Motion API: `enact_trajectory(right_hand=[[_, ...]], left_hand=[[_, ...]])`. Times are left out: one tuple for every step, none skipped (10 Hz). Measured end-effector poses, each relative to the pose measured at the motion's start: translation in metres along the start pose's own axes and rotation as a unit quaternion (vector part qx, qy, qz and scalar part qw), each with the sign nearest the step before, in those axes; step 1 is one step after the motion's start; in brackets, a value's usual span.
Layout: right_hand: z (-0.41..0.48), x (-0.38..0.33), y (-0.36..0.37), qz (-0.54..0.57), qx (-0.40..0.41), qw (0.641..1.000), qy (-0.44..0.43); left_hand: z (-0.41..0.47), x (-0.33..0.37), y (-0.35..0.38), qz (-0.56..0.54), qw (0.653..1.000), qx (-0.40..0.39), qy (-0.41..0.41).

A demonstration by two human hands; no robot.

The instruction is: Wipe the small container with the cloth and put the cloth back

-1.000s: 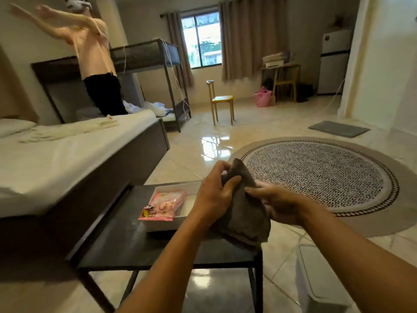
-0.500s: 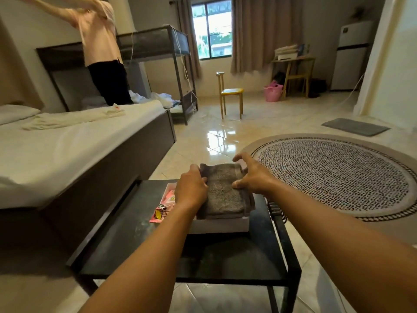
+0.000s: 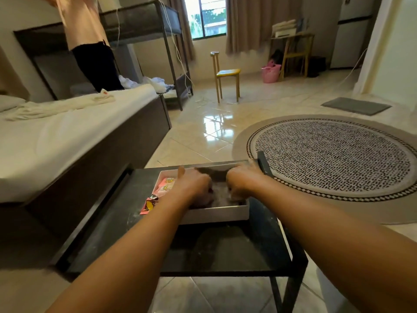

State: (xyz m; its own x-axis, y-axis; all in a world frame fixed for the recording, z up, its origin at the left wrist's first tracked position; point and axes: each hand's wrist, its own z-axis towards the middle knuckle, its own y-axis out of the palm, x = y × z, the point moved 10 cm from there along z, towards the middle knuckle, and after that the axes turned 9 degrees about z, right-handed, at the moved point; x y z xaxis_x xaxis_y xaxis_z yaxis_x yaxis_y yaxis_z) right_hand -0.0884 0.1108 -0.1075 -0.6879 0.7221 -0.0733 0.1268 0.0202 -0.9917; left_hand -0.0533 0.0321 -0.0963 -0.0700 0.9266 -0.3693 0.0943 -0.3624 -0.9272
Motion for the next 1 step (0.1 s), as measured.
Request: enact_trajectory(right_hand=[[-0.0127,0.0058,-0.0198,0.097,0.022,0.995,-0.012]], left_hand=[[-0.013,-0.0027,-0.0158,-0.063,0.998,0.025,-0.008]])
